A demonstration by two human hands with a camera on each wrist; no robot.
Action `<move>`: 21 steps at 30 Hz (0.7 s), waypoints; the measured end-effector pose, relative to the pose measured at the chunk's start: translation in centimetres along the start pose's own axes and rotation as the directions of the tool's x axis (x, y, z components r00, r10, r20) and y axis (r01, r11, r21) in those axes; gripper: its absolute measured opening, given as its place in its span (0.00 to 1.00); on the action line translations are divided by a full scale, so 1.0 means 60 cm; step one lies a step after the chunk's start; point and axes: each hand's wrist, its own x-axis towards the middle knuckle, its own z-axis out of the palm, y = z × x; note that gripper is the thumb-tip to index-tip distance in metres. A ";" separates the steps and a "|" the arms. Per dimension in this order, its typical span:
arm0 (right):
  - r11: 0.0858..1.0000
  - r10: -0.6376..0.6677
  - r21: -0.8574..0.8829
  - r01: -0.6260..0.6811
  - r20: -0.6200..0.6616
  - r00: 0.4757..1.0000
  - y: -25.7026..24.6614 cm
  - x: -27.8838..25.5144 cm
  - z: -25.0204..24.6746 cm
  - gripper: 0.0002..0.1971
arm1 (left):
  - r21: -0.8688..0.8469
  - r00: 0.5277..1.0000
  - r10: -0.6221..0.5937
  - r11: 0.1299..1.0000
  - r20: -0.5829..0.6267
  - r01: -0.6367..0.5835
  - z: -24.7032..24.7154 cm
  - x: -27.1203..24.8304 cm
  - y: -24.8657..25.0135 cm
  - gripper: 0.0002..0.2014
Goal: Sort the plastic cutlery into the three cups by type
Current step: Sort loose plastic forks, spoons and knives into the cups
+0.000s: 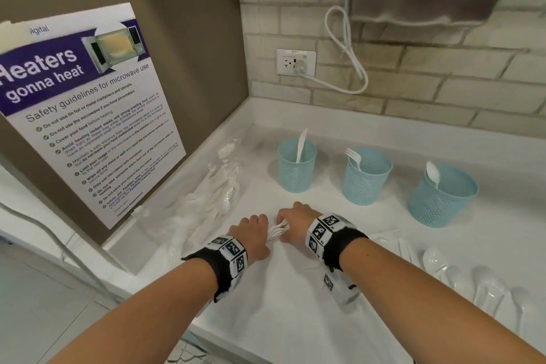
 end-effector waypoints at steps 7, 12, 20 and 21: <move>0.999 -0.052 -0.015 0.051 -0.066 0.996 0.008 -0.004 0.006 0.16 | -0.001 1.000 0.019 1.000 0.013 -0.019 0.001 0.000 0.008 0.21; 0.999 -0.047 -0.002 0.047 0.022 0.999 0.005 -0.008 -0.015 0.13 | -0.095 0.993 0.116 0.989 -0.021 -0.117 0.003 0.004 0.000 0.20; 0.945 -0.041 0.296 0.136 -0.306 0.951 0.030 -0.042 -0.116 0.27 | -0.467 0.951 0.234 0.831 -0.203 -0.304 -0.036 0.019 -0.004 0.14; 0.925 -0.023 0.347 0.153 -0.353 0.935 0.032 -0.050 -0.132 0.30 | -0.528 0.939 0.242 0.779 -0.243 -0.337 -0.043 0.024 -0.004 0.13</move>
